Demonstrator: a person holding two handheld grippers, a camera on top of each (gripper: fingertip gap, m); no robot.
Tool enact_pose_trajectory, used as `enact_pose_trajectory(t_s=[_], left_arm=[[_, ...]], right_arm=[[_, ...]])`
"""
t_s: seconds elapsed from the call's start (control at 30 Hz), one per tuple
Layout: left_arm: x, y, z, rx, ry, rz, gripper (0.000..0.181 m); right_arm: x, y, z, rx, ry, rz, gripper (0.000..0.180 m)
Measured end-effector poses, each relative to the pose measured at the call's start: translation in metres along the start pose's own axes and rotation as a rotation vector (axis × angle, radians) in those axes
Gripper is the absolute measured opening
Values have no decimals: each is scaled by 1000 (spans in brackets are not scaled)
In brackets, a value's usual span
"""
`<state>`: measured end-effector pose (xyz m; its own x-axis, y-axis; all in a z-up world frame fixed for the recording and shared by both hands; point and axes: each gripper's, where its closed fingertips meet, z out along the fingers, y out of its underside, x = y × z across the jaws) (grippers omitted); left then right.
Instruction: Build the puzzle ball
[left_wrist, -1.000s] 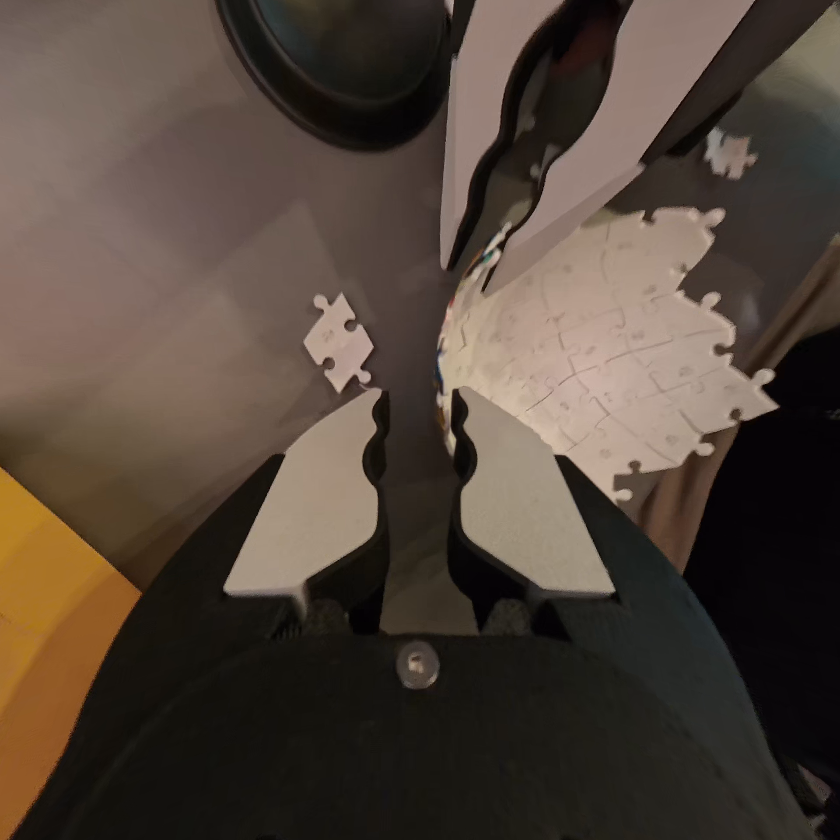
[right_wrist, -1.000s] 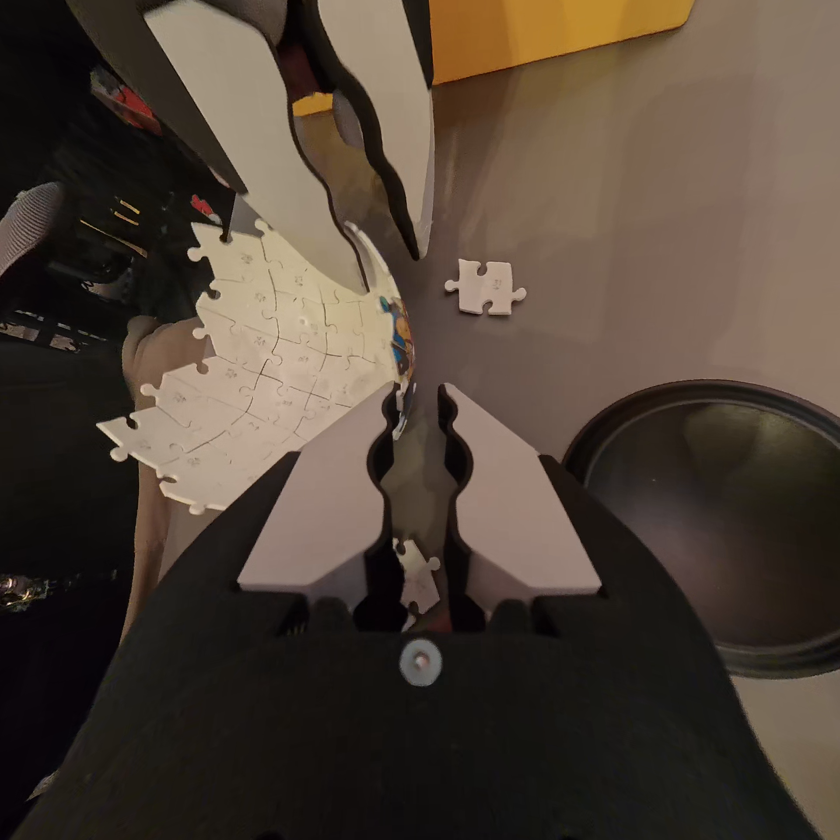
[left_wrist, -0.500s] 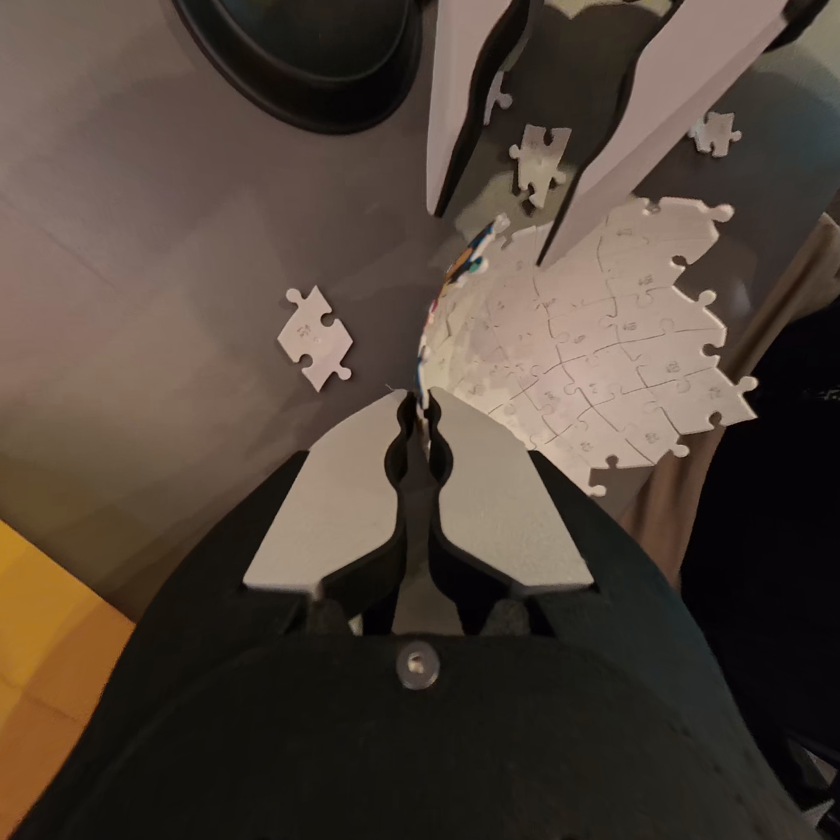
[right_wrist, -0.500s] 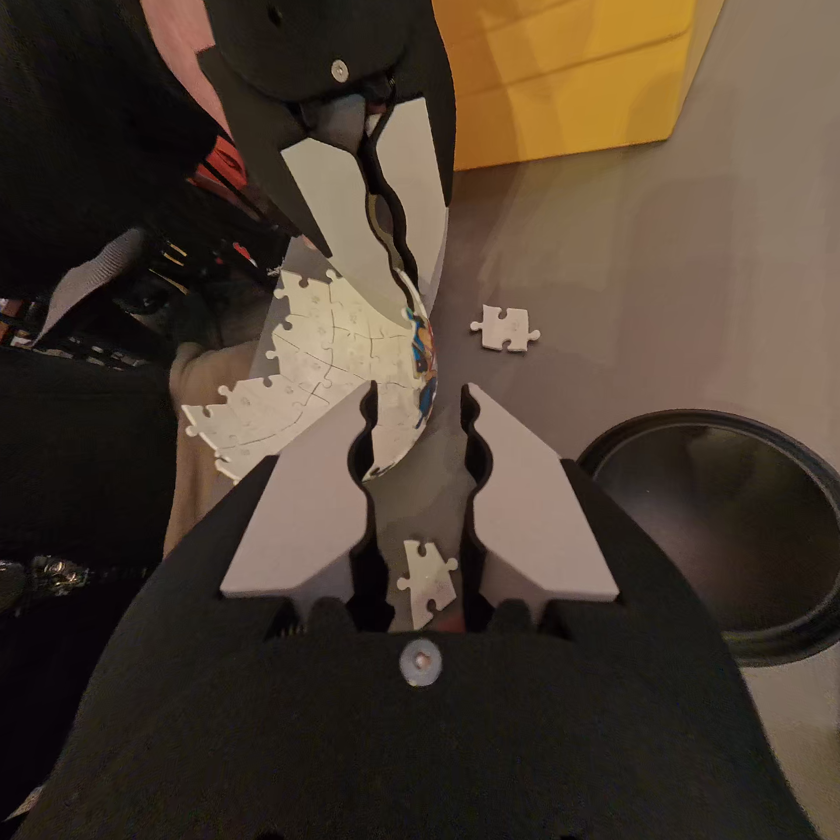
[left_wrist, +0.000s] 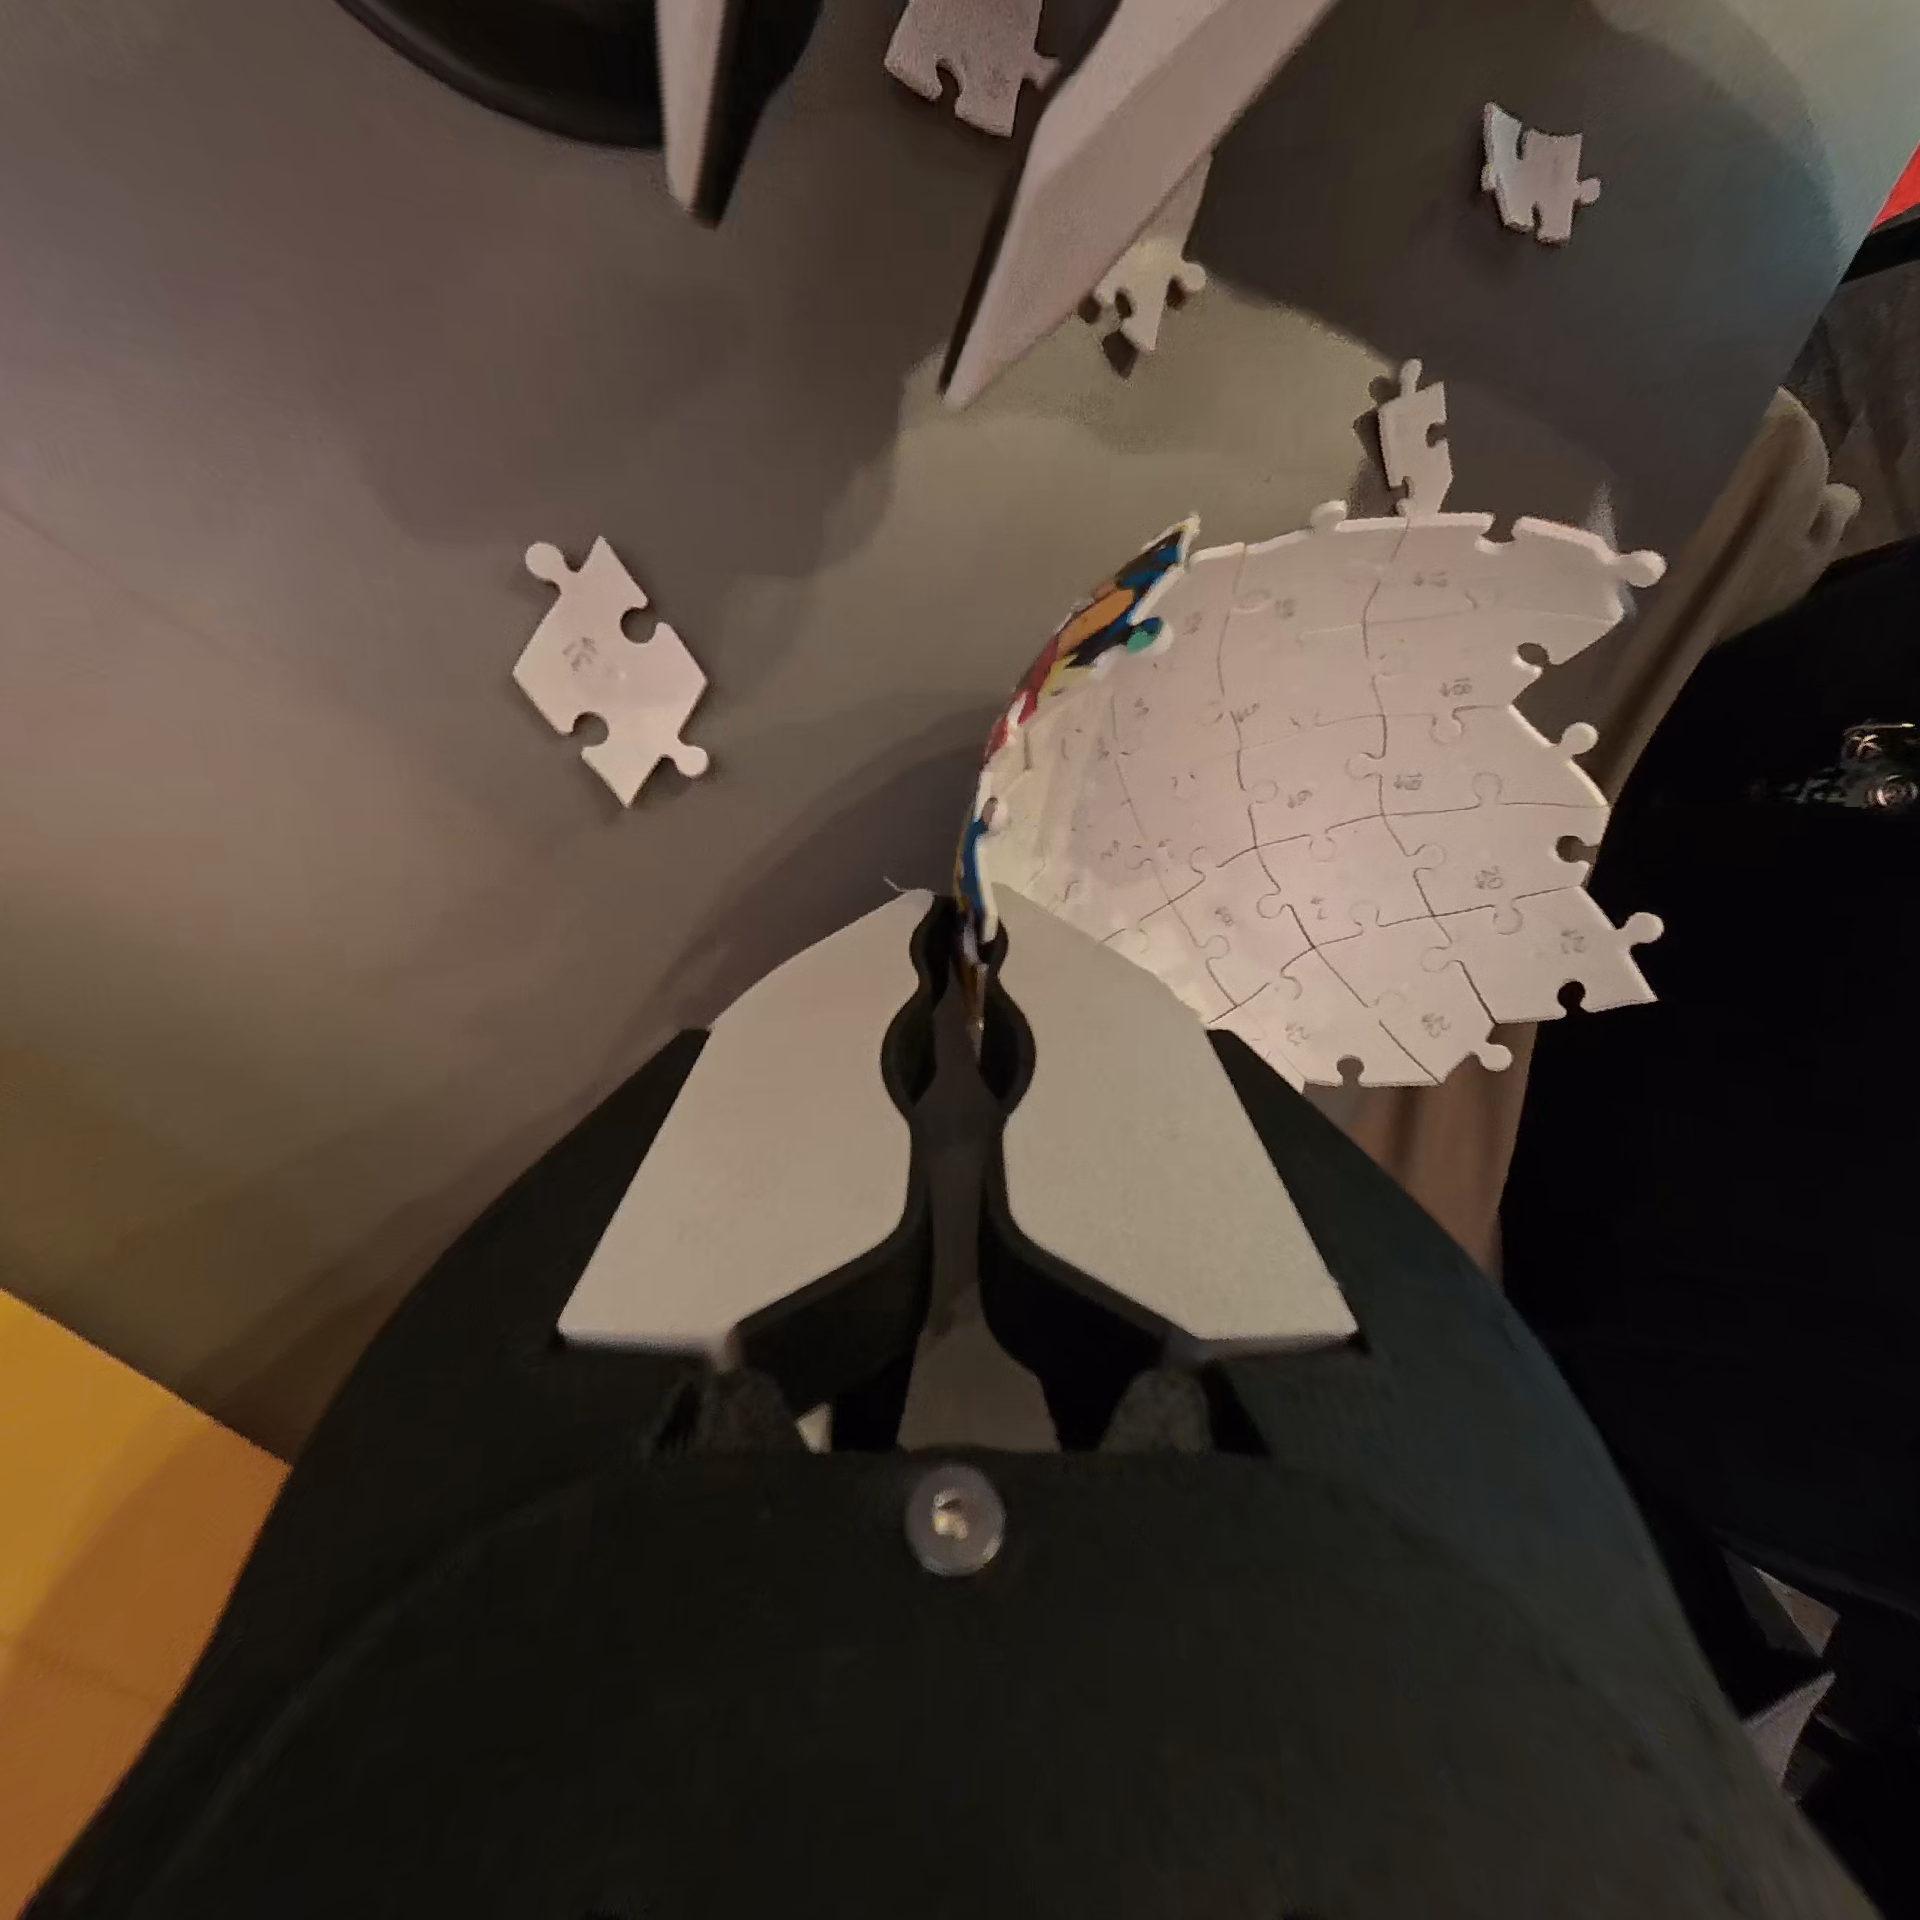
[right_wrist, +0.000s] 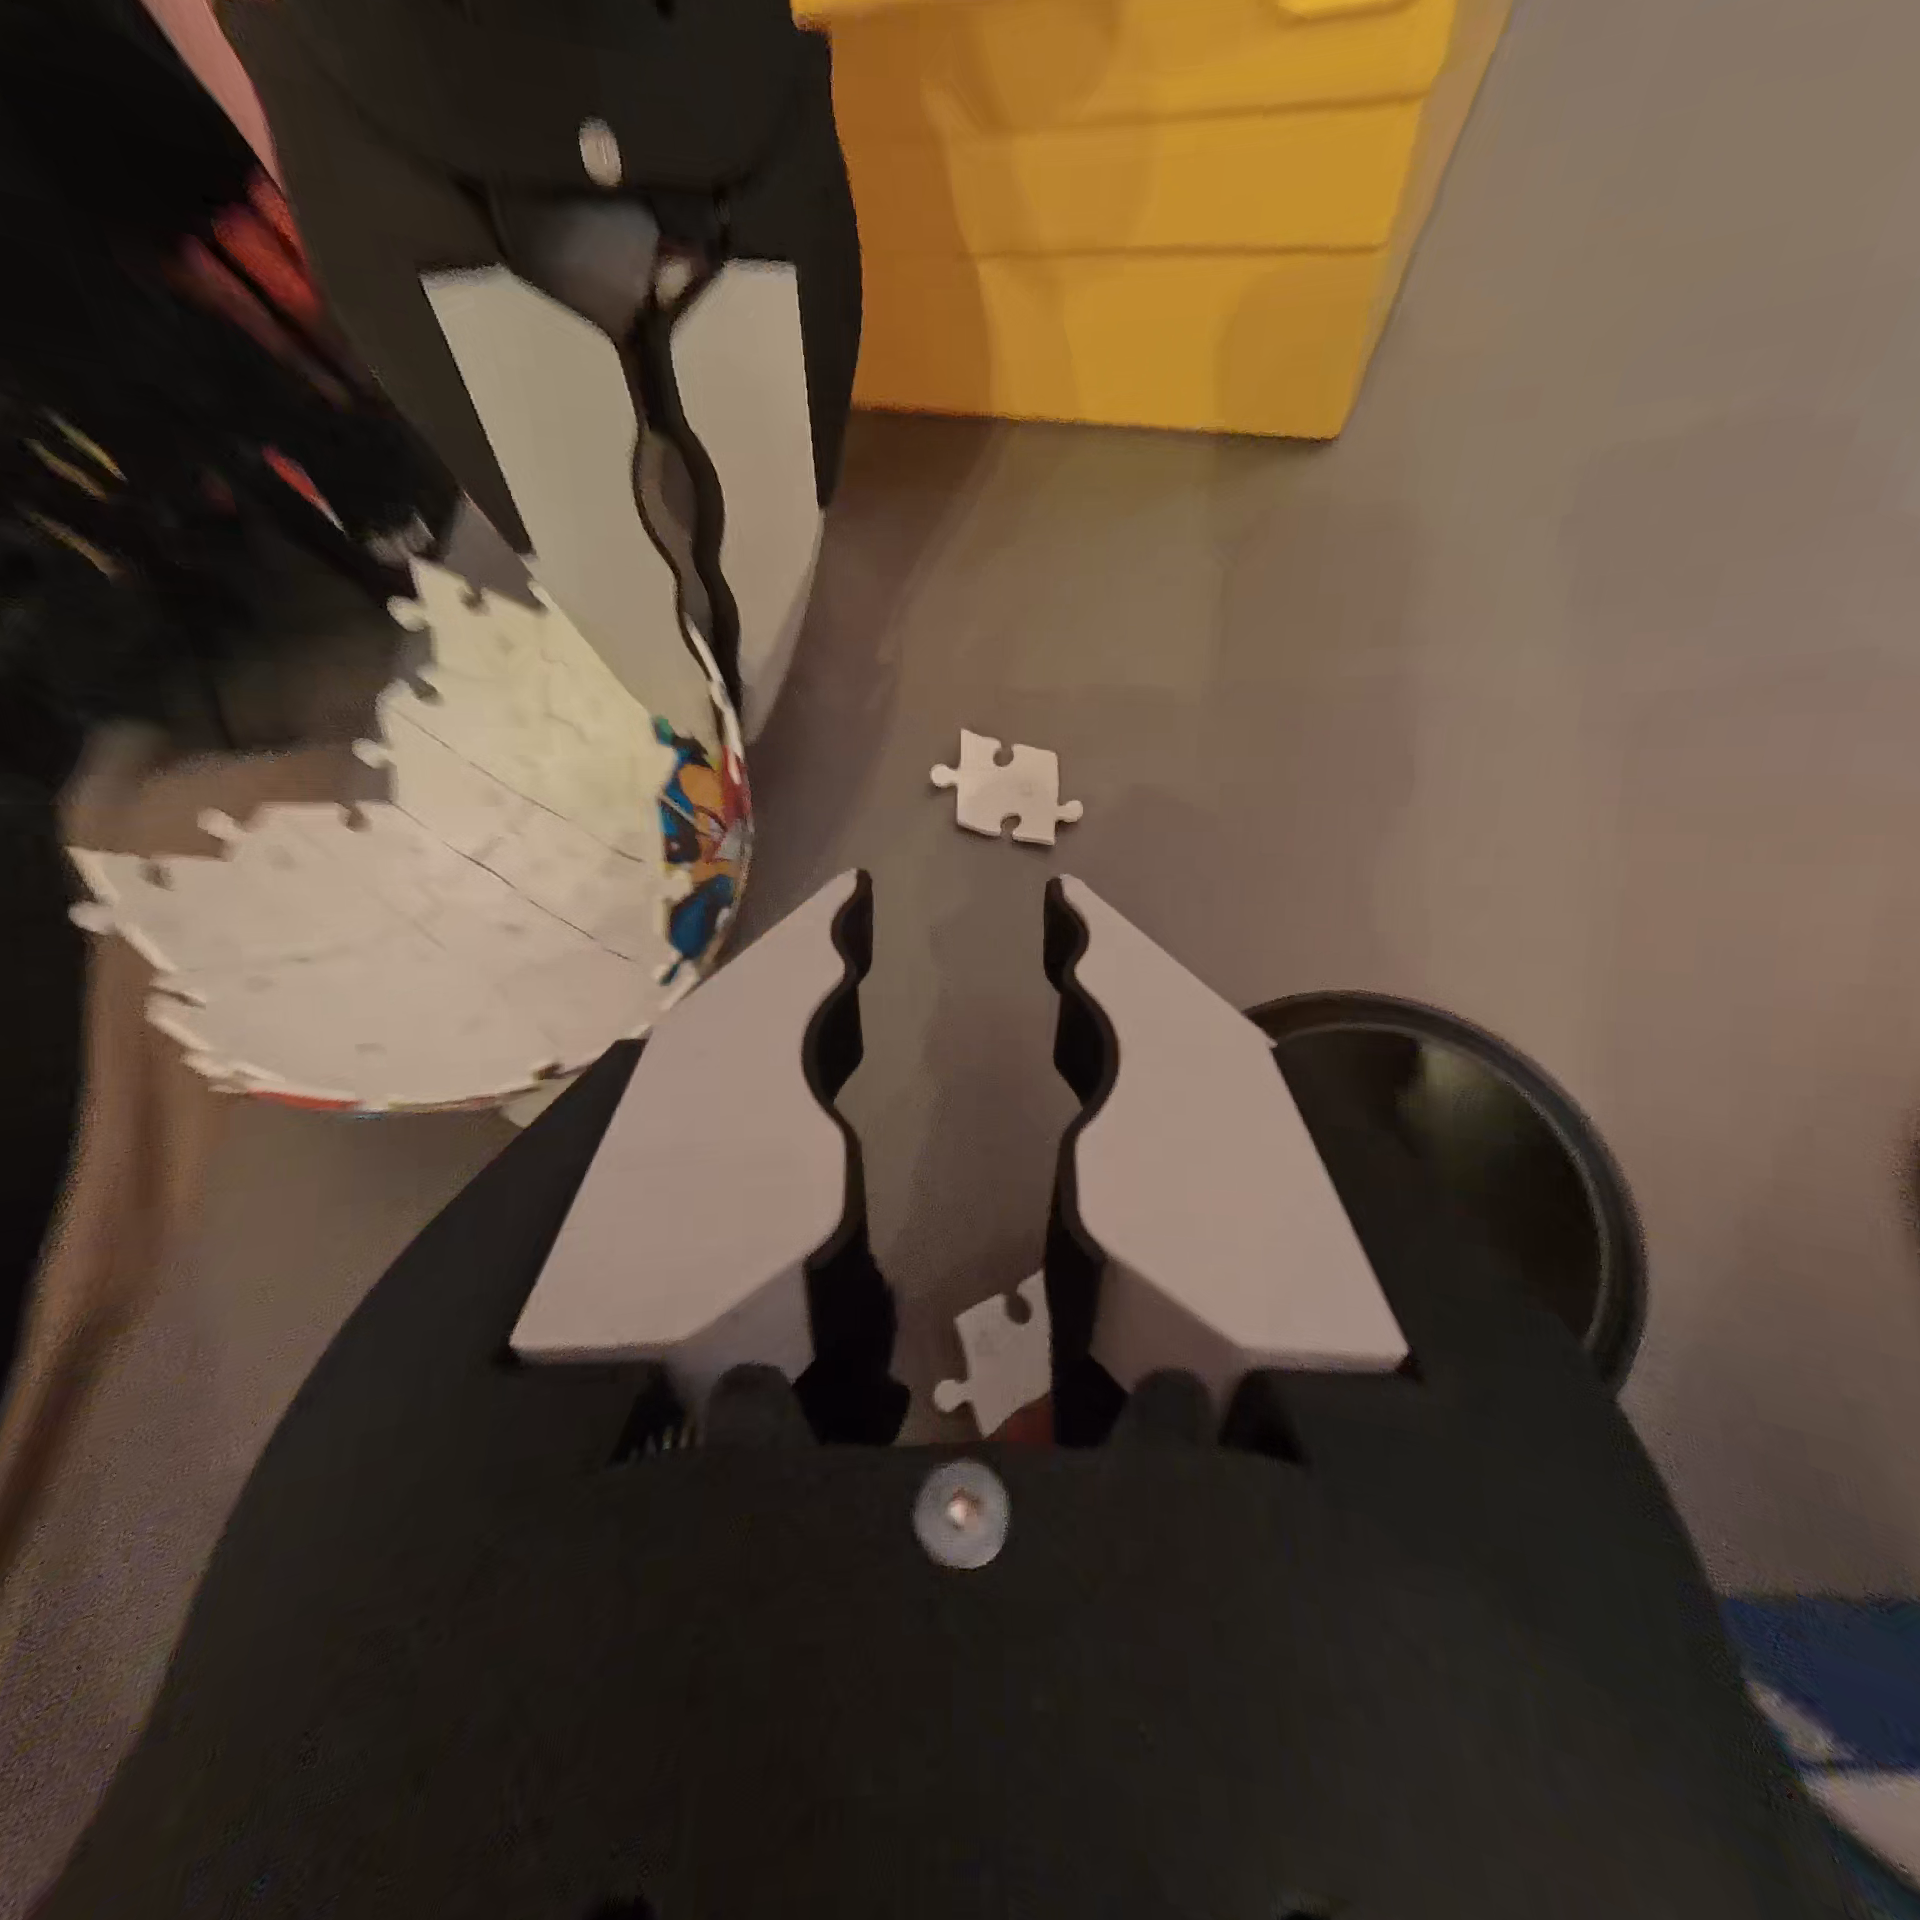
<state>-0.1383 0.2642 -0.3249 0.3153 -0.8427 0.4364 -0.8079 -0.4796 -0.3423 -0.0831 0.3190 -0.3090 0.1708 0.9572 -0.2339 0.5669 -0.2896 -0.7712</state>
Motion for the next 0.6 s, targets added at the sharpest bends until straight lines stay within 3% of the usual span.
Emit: enact_pose_trajectory(t_s=[0.03, 0.17, 0.3, 0.43, 0.6], left_arm=[[0, 0, 0, 3, 1, -1, 3], [1, 1, 0, 10, -7, -7, 3], [1, 3, -1, 10, -10, -8, 4], [0, 2, 0, 16, -12, -6, 5], [0, 3, 0, 30, -14, -11, 8]], right_arm=[[2, 3, 8, -43, 23, -52, 33], [10, 8, 35, -174, 79, -213, 39], [17, 10, 52, -253, 59, -245, 39], [21, 5, 56, -261, 21, -215, 15], [15, 7, 55, -248, -3, -205, 7]])
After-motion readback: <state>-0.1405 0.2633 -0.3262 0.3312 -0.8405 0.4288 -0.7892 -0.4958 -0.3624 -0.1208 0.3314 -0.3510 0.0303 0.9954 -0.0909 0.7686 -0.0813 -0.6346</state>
